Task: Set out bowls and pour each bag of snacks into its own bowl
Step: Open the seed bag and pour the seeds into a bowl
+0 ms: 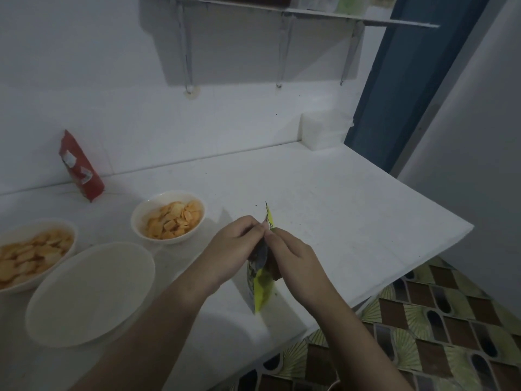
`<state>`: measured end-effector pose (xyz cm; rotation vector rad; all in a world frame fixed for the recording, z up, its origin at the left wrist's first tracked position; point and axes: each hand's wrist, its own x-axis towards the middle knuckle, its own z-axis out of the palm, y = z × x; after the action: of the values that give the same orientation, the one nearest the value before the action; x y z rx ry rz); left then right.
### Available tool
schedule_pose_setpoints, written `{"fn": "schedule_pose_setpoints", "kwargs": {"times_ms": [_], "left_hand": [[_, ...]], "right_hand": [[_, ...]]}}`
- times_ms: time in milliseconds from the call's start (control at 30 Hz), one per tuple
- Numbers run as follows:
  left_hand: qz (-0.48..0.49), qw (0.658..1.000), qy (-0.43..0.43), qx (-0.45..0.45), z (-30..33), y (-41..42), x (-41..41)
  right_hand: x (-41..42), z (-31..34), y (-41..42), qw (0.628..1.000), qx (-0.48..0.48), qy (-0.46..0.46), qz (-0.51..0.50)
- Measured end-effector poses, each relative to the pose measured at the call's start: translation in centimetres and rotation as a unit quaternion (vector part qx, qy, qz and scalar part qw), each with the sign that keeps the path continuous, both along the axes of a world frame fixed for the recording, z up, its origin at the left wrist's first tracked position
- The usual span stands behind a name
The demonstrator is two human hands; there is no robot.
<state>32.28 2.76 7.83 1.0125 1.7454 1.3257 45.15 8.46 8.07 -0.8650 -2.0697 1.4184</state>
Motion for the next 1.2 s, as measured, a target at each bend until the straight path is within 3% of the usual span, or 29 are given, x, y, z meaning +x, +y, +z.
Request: {"fn": "schedule_pose_setpoints", "kwargs": {"times_ms": [167,400,733,933,1200], "left_hand": [[-0.018,0.999,0.03,-0.017,0.4,-0.1,-0.2],[-0.03,0.999,-0.027,-0.02,0.7,-0.4,0.0],[-0.021,0.999,-0.011,-0.039,1.1,-0.3,0.3],[-0.02,0.996,0.084,-0.033,0.8,-0.4,0.1],[-0.01,0.995,0.102,0.019,0.7,-0.4,1.2]], "right_hand": [[-0.1,0.4,-0.3,0.998,-0.048,-0.021,-0.018],[-0.6,0.8,-0.1,0.997,-0.062,-0.041,-0.012],[-0.5,0.9,0.1,0.994,-0.096,-0.045,-0.017],[-0.2,0.6,0.2,0.996,-0.079,-0.043,0.02],[0.8,2.1,1.0,0.991,-0.045,-0.093,0.083]]}}
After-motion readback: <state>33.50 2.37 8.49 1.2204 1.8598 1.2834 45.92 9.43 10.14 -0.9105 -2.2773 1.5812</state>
